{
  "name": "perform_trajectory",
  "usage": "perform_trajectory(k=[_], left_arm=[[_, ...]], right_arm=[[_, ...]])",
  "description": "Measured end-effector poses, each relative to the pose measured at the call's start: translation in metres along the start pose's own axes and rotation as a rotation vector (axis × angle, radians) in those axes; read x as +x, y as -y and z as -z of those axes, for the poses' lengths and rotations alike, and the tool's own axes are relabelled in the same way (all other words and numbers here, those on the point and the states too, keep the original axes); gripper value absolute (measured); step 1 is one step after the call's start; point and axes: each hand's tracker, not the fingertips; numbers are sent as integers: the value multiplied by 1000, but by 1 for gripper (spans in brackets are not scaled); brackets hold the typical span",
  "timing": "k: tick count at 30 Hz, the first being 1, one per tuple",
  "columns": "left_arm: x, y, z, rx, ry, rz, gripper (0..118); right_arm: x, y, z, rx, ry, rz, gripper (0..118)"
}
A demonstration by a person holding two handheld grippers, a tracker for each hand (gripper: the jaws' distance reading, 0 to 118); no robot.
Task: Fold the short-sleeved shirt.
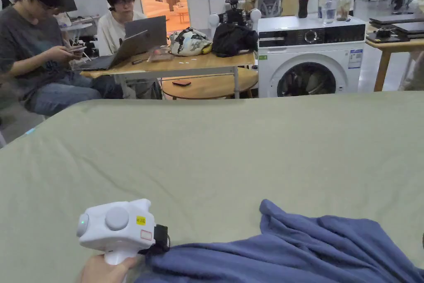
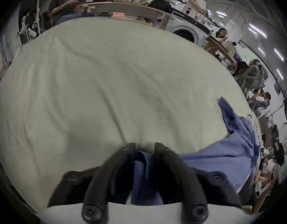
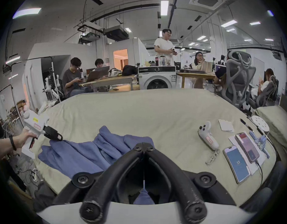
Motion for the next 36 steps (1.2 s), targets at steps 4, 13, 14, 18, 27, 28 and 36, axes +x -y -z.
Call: perform_trajectory(k=[4, 13, 14, 18, 27, 28, 36], left_arm=[[3, 0, 6, -16, -9, 7, 4], [19, 9, 0, -6, -58, 75, 3], [19, 9, -1, -5, -54, 68, 3], [12, 18, -17, 74, -3, -1, 3], [41, -8, -186, 552, 113, 84, 1], [45, -14, -205, 611, 114, 86, 1], [62, -81, -308, 861, 116, 120, 1]], right_arm=[[11, 3, -5, -24, 42, 19, 0], [58, 64, 55, -364, 12, 421, 73], [60, 72, 60, -382, 3, 449, 64], [59, 73, 55, -363, -42, 510, 7], [36, -58, 19, -60, -110, 242, 4], [34, -76, 16, -23, -110, 221, 4], [24, -226, 11, 152, -111, 178, 4]])
